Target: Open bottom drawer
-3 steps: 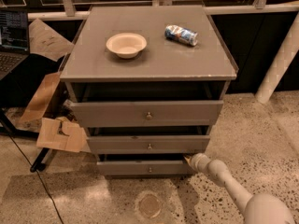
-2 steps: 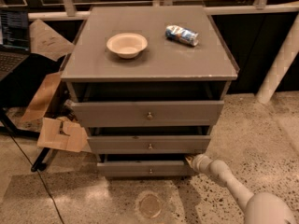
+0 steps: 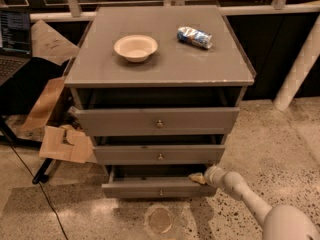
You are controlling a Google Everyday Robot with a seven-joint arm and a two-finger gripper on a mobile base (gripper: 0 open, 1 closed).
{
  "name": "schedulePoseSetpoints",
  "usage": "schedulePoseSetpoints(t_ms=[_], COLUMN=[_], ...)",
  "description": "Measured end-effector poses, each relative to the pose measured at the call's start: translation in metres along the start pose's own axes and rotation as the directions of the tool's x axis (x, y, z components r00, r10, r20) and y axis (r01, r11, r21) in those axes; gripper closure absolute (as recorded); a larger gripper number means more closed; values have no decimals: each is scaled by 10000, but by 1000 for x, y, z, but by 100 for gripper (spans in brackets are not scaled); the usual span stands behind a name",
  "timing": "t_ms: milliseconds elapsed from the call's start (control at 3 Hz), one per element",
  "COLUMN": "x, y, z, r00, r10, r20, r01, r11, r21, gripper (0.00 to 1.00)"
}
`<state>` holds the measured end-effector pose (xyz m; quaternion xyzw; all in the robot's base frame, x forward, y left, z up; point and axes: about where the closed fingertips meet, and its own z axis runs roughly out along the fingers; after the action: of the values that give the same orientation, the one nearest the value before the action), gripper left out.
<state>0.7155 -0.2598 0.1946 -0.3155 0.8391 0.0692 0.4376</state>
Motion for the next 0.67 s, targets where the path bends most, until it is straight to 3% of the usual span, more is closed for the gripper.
schedulePoseSetpoints(t_ms=[667], x=[-4], y=[13], z=[1], r00=[10000], r10=[1], r20=[0], r01=[-1], r11=[10000], r21=[-1], gripper=[0])
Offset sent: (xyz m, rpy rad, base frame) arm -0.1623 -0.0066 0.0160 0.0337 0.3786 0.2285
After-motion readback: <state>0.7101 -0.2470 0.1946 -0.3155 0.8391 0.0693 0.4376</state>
